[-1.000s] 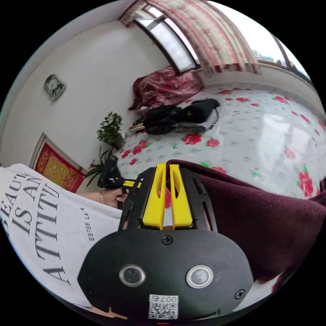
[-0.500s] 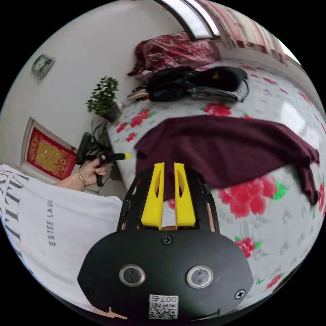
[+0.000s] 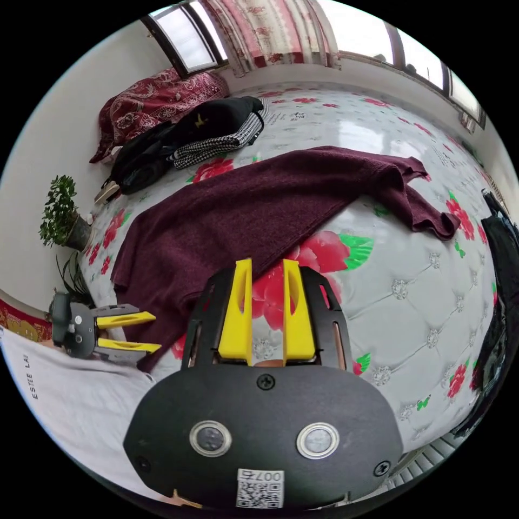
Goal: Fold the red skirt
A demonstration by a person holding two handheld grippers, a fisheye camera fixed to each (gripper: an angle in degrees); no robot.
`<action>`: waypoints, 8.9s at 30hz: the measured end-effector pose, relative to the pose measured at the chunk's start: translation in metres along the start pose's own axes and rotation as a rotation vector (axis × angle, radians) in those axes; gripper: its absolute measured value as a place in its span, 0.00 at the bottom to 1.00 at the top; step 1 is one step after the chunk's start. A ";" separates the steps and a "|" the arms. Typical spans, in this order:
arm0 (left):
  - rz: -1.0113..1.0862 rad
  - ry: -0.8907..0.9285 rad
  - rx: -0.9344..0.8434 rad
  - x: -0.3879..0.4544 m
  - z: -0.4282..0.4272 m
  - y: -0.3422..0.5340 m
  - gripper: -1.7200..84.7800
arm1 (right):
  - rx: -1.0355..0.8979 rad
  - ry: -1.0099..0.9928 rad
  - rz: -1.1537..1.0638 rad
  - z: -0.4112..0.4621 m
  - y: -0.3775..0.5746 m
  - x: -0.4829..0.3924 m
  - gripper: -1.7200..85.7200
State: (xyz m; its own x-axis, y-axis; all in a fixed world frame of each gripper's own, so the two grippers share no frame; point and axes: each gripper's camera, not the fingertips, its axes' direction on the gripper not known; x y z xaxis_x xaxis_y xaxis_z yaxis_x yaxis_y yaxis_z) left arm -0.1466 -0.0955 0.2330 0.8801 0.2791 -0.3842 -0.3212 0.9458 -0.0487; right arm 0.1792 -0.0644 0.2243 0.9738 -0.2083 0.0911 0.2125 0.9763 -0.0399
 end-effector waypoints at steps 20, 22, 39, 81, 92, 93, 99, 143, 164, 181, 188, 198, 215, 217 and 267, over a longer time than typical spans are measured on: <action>-1.060 -0.078 -0.012 -0.104 -0.102 0.206 0.02 | 0.072 -0.083 -0.026 -0.023 0.032 0.028 0.06; -1.073 -0.084 -0.007 -0.100 -0.108 0.201 0.02 | 0.066 0.060 0.166 -0.032 0.035 0.090 0.08; -1.094 -0.069 0.149 -0.090 -0.205 0.187 0.02 | -0.101 0.034 0.242 -0.008 0.036 0.110 0.06; -0.846 0.141 0.232 0.006 -0.286 0.332 0.10 | 0.026 -0.250 0.059 -0.152 0.135 0.100 0.09; -1.120 0.146 0.264 0.014 -0.302 0.381 0.09 | 0.081 -0.112 0.568 -0.120 0.189 0.240 0.11; -1.142 0.173 0.297 0.014 -0.305 0.378 0.09 | 0.079 -0.141 0.602 -0.106 0.186 0.248 0.11; -1.120 0.255 0.336 0.013 -0.296 0.329 0.07 | 0.122 -0.228 0.652 -0.080 0.163 0.244 0.07; -1.009 0.299 0.162 -0.118 -0.231 0.200 0.01 | 0.190 0.398 0.350 -0.122 -0.037 0.314 0.09; -0.870 0.306 -0.014 -0.198 -0.210 0.170 0.01 | 0.199 0.216 0.585 -0.030 -0.038 0.374 0.06; -0.867 0.390 0.139 -0.215 -0.222 0.210 0.01 | 0.047 -0.037 -0.243 0.034 -0.060 0.028 0.06; -0.871 0.403 0.147 -0.216 -0.228 0.245 0.01 | 0.044 -0.039 -0.191 0.012 -0.024 0.036 0.08; -0.889 0.438 0.135 -0.226 -0.234 0.244 0.01 | 0.182 0.187 0.647 -0.081 0.114 0.270 0.13; -0.905 0.445 0.157 -0.219 -0.258 0.236 0.01 | 0.334 0.018 0.291 -0.107 0.078 0.189 0.03; -0.896 0.457 0.165 -0.219 -0.256 0.235 0.01 | 0.260 0.059 -0.083 -0.113 0.064 0.100 0.03; -1.470 0.124 0.262 -0.236 -0.171 0.384 0.06 | -0.215 -0.192 -0.213 0.037 0.065 -0.101 0.03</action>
State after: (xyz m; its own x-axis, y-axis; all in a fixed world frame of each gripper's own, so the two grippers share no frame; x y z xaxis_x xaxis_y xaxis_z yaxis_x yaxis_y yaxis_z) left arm -0.5373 0.1730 0.1478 0.3137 -0.9250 -0.2145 0.8825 0.3674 -0.2936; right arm 0.0913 0.0225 0.2493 0.8773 -0.3708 0.3048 0.4410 0.8734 -0.2068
